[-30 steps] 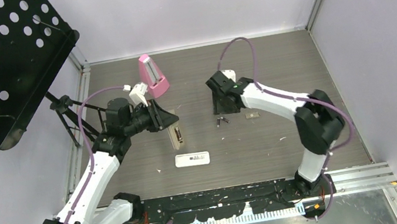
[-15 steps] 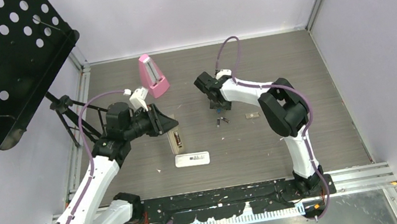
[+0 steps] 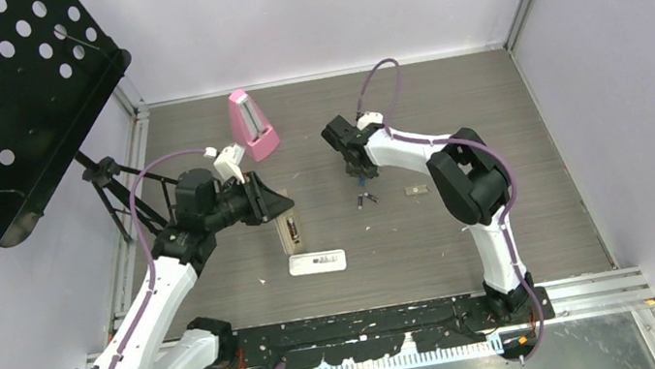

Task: Load the batteries into the remote control
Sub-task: Adjust the battery at the center of the board.

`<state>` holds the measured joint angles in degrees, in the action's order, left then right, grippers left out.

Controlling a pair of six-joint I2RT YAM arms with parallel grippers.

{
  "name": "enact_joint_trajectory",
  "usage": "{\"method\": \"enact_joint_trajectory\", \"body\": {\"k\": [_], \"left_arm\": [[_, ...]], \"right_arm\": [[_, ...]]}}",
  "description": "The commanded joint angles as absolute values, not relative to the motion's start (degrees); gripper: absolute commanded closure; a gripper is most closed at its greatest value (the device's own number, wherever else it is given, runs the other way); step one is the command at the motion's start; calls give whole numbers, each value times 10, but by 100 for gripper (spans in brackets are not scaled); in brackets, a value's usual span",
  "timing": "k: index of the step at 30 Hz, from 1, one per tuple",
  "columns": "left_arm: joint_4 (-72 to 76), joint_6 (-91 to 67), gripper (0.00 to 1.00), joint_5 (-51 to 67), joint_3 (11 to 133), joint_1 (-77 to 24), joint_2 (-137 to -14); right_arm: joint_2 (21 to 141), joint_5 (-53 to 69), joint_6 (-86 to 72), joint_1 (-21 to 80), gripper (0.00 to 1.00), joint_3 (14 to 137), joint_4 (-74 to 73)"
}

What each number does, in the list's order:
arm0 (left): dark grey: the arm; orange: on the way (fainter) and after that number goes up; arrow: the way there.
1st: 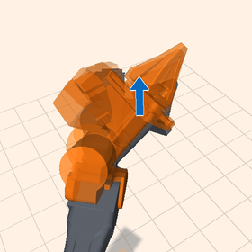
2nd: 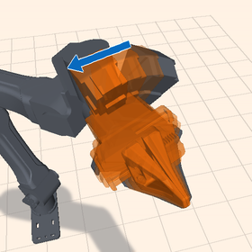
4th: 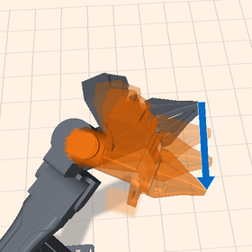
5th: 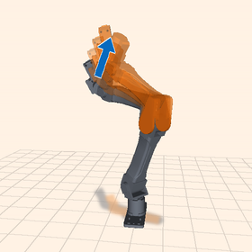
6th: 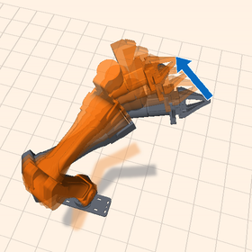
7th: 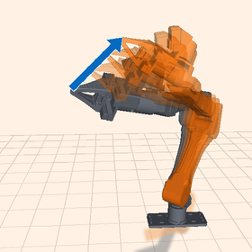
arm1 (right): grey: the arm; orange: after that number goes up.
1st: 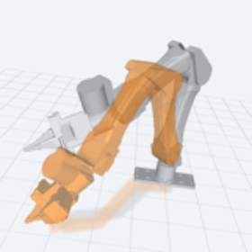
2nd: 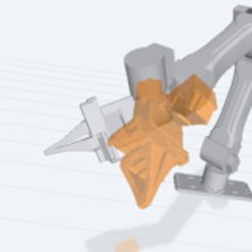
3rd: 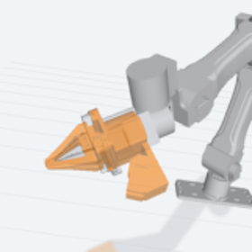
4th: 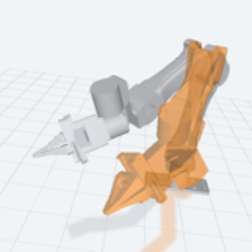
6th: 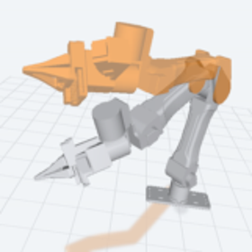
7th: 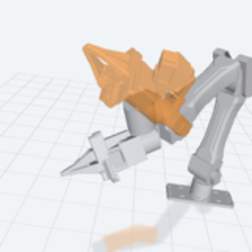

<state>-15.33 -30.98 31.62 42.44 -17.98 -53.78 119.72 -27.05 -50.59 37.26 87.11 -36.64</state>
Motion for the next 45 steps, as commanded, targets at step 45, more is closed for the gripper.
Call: {"method": "enact_joint_trajectory", "body": {"k": [45], "left_arm": [[147, -403, 100, 519, 361, -179, -521]], "right_arm": [[977, -164, -409, 480, 71, 613, -426]]}}
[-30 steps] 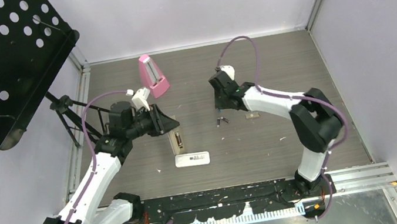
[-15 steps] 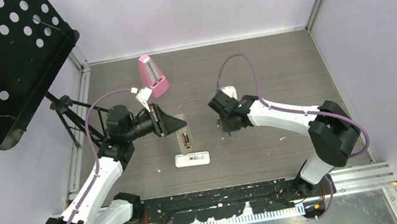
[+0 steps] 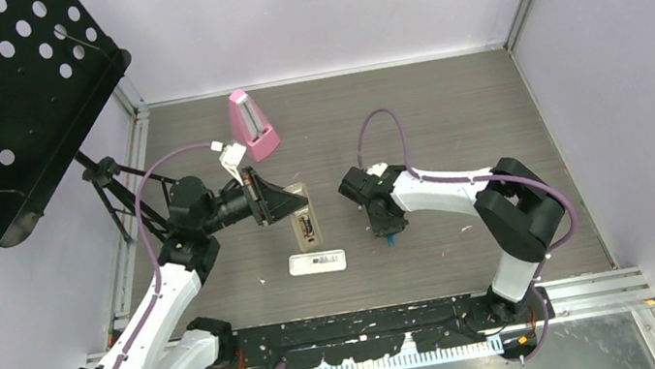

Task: Load the batteries into the remote control
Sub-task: Adjust the battery at the center of the board.

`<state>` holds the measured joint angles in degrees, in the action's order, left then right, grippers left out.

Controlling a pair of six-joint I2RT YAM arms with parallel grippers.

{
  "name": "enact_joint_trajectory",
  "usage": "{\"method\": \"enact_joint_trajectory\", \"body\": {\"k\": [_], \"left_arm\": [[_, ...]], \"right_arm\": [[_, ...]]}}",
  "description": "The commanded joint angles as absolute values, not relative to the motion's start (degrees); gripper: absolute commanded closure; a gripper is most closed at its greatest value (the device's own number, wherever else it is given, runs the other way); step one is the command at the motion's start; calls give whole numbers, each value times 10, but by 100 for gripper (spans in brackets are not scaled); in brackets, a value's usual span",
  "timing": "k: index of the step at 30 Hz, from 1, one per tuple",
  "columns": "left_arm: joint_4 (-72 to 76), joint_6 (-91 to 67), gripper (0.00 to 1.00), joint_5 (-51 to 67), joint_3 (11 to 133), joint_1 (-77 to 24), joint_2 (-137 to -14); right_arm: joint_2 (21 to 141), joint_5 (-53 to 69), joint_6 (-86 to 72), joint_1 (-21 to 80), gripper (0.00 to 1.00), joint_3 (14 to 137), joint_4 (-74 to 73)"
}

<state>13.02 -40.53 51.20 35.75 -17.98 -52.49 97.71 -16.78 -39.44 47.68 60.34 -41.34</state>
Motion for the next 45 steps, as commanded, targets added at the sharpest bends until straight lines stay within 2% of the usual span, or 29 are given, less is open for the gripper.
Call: {"method": "enact_joint_trajectory", "body": {"k": [1, 5, 11, 18, 24, 30, 35, 45], "left_arm": [[145, -400, 100, 516, 361, -179, -522], [143, -397, 100, 513, 361, -179, -526], [135, -393, 100, 509, 361, -179, -527], [129, -392, 100, 502, 361, -179, -524], [114, -392, 100, 478, 361, -179, -517], [111, -402, 100, 425, 356, -179, -521], [117, -415, 100, 388, 355, -179, -541], [180, -459, 100, 417, 362, -179, -592]], "right_arm": [[976, -162, -410, 480, 68, 610, -426], [972, -151, -410, 480, 62, 605, -430], [966, -136, -436, 480, 64, 589, -451], [968, -140, -456, 479, 75, 557, -409], [940, -145, -448, 475, 89, 522, -344], [803, -150, -375, 483, 96, 475, -230], [661, -99, -318, 484, 98, 455, -145], [510, 147, -235, 485, 99, 439, 28]]}}
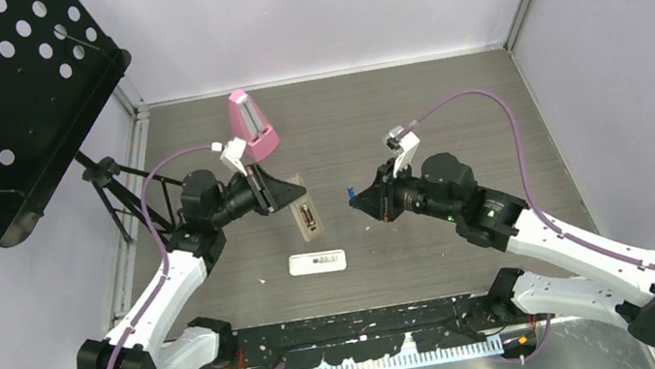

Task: Load the batteries into the remote control
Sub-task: Adjust the battery at the center of the board.

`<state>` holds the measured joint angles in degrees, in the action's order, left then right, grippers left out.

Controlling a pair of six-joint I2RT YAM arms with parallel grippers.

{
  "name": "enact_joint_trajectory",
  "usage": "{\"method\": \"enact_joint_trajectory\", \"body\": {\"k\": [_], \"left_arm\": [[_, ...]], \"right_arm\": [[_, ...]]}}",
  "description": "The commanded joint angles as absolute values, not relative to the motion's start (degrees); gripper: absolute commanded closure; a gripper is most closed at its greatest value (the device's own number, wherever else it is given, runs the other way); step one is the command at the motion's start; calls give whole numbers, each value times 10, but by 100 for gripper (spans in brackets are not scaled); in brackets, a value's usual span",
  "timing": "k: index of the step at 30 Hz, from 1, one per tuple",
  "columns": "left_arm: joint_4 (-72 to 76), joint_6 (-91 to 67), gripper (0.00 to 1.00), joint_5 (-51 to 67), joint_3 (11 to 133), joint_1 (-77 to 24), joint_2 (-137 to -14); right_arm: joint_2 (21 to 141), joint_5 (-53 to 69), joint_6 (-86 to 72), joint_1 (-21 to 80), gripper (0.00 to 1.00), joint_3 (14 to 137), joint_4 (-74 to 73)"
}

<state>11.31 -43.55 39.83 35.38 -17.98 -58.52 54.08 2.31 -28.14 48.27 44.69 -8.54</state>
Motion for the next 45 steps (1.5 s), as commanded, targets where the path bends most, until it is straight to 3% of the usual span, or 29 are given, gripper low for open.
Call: {"method": "enact_joint_trajectory", "body": {"k": [1, 6, 12, 18, 27, 30, 36, 39, 45], "left_arm": [[187, -463, 100, 424, 363, -179, -595], [235, -488, 100, 458, 366, -179, -609], [277, -509, 100, 482, 367, -179, -620], [281, -511, 100, 491, 370, -179, -626], [298, -558, 100, 505, 377, -179, -634], [302, -571, 100, 509, 377, -179, -641], [279, -531, 100, 461, 362, -179, -627], [266, -516, 100, 448, 362, -179, -630], [263, -510, 100, 446, 363, -179, -640]], "right_arm": [[504, 159, -235, 485, 99, 436, 46], [490, 241, -229, 485, 99, 422, 123], [501, 254, -178, 497, 99, 405, 171], [511, 228, -88, 524, 99, 397, 183], [522, 120, -125, 528, 99, 427, 143], [529, 48, -161, 528, 99, 464, 68], [622, -284, -399, 525, 100, 585, -244], [677, -322, -552, 513, 100, 586, -352], [756, -324, -715, 510, 100, 560, -422]]}}
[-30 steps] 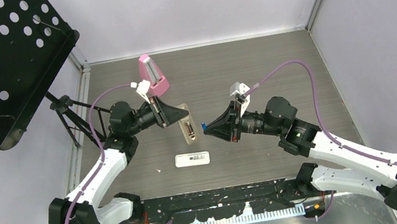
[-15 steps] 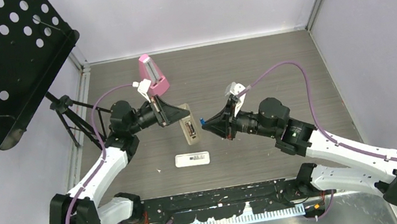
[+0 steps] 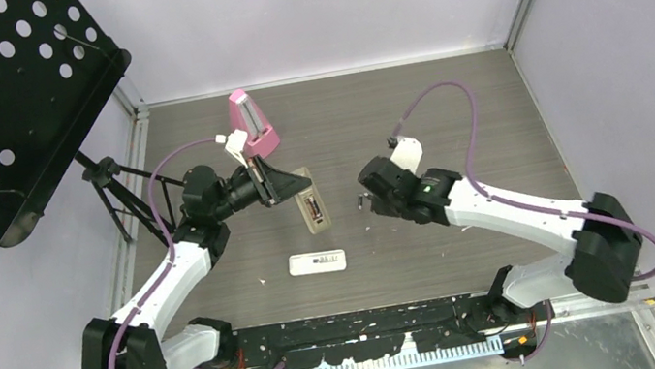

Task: Load the batteries into the remote control
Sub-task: Adjust the battery at the center of the board.

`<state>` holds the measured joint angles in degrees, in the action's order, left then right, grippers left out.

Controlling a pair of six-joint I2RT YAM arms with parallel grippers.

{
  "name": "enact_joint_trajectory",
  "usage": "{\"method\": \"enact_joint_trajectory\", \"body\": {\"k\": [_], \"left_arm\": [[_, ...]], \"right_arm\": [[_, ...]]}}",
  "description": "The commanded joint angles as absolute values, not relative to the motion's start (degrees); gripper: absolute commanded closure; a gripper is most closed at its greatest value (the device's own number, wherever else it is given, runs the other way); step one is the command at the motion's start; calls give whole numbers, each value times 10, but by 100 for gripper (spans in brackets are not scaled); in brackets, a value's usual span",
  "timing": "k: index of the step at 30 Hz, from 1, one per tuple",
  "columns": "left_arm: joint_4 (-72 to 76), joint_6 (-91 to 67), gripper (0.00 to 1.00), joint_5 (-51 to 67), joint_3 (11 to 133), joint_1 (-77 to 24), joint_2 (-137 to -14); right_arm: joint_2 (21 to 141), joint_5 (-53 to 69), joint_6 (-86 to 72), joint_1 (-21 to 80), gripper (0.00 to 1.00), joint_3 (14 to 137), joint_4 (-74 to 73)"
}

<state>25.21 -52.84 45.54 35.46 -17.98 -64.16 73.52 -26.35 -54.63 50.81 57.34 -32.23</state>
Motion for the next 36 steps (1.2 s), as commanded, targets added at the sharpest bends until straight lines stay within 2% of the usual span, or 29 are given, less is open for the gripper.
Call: {"method": "enact_joint_trajectory", "body": {"k": [1, 8, 19, 24, 28, 33, 36], "left_arm": [[262, -509, 100, 445, 363, -179, -641], [257, -503, 100, 441, 360, -179, -638], [253, -490, 100, 427, 359, -179, -631], [251, -485, 100, 428, 360, -179, -637], [240, -477, 100, 426, 367, -179, -640], [223, -464, 100, 420, 376, -179, -641], [209, -458, 100, 418, 383, -179, -642]], "right_arm": [[764, -326, -735, 510, 100, 553, -422], [843, -347, -838, 509, 99, 541, -440], [918, -269, -943, 475, 99, 516, -419], [906, -271, -924, 471, 72, 520, -418], [871, -287, -845, 463, 59, 526, -431], [780, -306, -585, 457, 45, 523, -392], [730, -234, -368, 453, 40, 523, -342]]}}
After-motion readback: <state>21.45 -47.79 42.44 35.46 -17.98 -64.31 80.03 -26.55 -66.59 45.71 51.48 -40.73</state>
